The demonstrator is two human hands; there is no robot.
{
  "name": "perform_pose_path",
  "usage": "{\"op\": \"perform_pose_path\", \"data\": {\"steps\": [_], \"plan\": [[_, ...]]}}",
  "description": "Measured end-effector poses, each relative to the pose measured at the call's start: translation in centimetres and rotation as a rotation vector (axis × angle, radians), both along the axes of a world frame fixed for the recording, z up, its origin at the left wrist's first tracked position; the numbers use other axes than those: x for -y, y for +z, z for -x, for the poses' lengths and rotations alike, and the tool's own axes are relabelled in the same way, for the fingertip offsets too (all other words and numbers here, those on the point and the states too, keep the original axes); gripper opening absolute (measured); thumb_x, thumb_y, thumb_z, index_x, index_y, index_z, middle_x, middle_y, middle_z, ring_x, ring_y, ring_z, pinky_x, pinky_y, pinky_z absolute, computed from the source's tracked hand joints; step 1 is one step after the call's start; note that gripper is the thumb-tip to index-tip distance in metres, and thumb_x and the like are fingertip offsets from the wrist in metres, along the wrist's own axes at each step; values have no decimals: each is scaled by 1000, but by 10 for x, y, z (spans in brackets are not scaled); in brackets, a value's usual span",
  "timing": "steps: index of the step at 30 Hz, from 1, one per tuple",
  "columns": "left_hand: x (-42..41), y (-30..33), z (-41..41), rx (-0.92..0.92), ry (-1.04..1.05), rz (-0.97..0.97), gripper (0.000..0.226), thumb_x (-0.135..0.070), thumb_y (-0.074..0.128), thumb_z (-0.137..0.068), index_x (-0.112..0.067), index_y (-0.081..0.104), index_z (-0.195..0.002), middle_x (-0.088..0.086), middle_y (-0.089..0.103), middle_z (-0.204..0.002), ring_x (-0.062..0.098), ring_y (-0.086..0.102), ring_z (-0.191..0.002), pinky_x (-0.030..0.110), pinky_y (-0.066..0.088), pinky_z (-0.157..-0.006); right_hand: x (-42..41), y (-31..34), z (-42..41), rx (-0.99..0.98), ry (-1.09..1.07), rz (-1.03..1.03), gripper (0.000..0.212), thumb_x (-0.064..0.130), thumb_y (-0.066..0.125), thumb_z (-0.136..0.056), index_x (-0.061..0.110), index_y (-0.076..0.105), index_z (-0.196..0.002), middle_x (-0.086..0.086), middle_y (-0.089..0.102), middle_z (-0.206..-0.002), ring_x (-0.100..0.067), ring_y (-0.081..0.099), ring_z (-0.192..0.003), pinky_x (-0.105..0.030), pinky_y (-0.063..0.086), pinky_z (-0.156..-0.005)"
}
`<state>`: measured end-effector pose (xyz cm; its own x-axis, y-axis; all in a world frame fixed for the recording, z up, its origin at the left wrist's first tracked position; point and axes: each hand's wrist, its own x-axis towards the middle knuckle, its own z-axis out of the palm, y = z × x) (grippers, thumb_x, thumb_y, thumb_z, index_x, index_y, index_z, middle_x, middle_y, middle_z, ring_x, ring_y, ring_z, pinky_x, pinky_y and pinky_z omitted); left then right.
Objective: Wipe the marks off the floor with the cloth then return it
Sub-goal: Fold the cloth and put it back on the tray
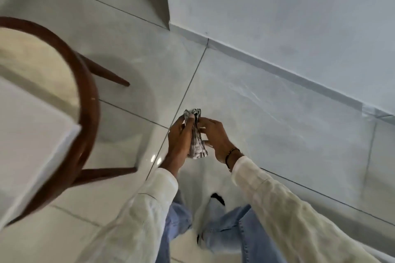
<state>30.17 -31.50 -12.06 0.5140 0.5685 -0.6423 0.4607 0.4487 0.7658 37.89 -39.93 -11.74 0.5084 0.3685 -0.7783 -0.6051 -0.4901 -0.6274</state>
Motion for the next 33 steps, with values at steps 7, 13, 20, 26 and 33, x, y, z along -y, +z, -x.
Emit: {"op": "perform_pose_path", "data": {"steps": [7,13,20,26,33], "plan": [[-20,212,51,-16,168,3,28,-34,61,-94,-14,81,-93,23,81,-103,41,77,-104,61,60,-100,-31,203,29,67,7,24,22,21,68,-91,1,78,-92,-13,77,-91,-28,68,-82,-42,58,-81],[-72,278,127,21,562,254,24,-38,53,-100,-24,70,-89,-4,70,-79,23,68,-84,43,60,-86,-91,258,49,212,135,27,24,27,54,-99,10,71,-94,-11,72,-96,-26,66,-90,-42,57,-84],[-147,260,213,-19,772,230,39,-41,56,-104,-7,74,-108,10,77,-93,27,73,-77,34,63,-69,-213,246,111,358,573,79,30,36,47,-105,15,68,-112,-13,75,-115,-38,68,-106,-48,59,-93],[-235,180,273,-251,749,68,35,-6,59,-98,-7,63,-132,10,76,-114,19,73,-83,28,63,-64,-309,187,158,13,783,130,33,24,79,-91,22,60,-118,2,69,-102,-14,66,-86,-34,54,-64],[-296,105,310,-380,706,117,38,-2,66,-94,-13,63,-130,-6,70,-94,6,67,-73,9,48,-39,-384,116,187,498,1088,221,37,8,79,-85,3,73,-121,-20,77,-122,-35,71,-117,-43,55,-108]]}}
